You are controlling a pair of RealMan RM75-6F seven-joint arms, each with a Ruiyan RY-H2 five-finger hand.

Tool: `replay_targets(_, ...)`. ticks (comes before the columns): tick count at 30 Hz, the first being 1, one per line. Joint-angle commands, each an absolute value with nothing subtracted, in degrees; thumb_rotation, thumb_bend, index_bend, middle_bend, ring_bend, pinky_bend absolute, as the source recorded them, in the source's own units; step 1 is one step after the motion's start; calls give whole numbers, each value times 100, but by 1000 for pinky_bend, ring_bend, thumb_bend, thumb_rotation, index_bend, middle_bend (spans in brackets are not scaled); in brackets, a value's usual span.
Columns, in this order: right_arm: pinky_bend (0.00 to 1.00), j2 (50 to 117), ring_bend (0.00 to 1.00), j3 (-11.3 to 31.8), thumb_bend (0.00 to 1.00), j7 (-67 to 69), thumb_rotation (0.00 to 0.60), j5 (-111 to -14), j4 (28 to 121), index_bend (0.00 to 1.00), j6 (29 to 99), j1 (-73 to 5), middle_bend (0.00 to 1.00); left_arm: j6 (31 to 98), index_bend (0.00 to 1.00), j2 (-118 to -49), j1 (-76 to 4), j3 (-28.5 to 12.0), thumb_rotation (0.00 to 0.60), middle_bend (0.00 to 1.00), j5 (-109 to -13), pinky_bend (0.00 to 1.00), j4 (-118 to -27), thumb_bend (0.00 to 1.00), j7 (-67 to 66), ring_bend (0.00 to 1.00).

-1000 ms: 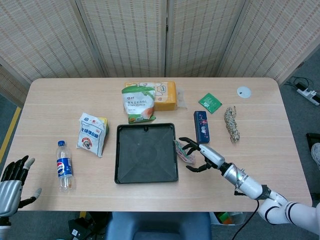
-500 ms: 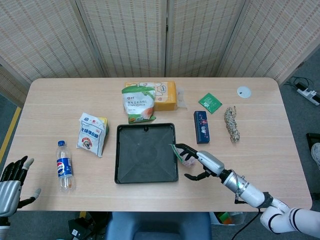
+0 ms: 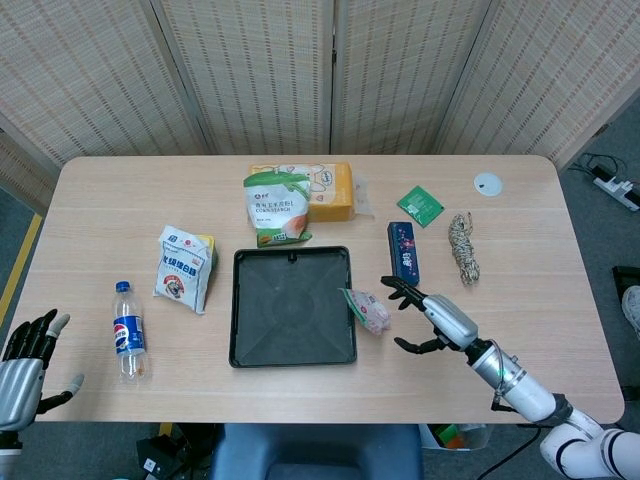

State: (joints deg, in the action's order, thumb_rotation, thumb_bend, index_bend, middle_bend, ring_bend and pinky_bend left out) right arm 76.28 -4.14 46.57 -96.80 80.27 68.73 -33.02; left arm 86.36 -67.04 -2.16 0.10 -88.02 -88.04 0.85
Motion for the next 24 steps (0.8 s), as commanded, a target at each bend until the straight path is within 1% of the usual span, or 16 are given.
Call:
replay_targets(1, 304, 7420, 231, -366, 358, 3545, 600, -9336, 8029, 0, 7078, -2947, 73, 8623, 0, -6711, -224, 10, 600, 7, -8801, 0, -8803, 325, 78, 26)
replay_targets(2, 323, 7401, 261, -343, 358, 3343, 600, -9243, 8045, 0, 7061, -2902, 76, 8613, 0, -6714, -229, 10, 600, 7, -8802, 0, -8805, 325, 75, 26)
replay_targets(3, 364, 7390, 306, -321, 358, 3197, 600, -9156, 8063, 0, 7023, -2876, 82, 8606, 0, -6717, -236, 10, 600, 7, -8806, 0, -8808, 325, 69, 26)
replay_targets(6, 463, 7372, 394, -270, 358, 2953, 600, -8924, 8063, 0, 6714, -2910, 98, 8601, 0, -6727, -257, 13, 600, 7, -8843, 0, -8833, 324, 54, 26)
replay_targets(11, 491, 7462, 456, -166, 358, 2671, 600, -8651, 7975, 0, 6005, -3165, 101, 8609, 0, -6712, -257, 31, 600, 7, -8871, 0, -8875, 324, 34, 26)
replay_targets(15, 535, 7631, 517, -81, 357, 2510, 600, -8493, 7845, 0, 5468, -3403, 104, 8633, 0, -6699, -238, 42, 600, 7, -8872, 0, -8906, 324, 10, 26)
replay_targets(24, 539, 8133, 551, 60, 357, 2380, 600, -8267, 7455, 1, 4841, -3682, 114, 8606, 0, -6682, -240, 49, 600, 7, -8851, 0, -8973, 325, -70, 26)
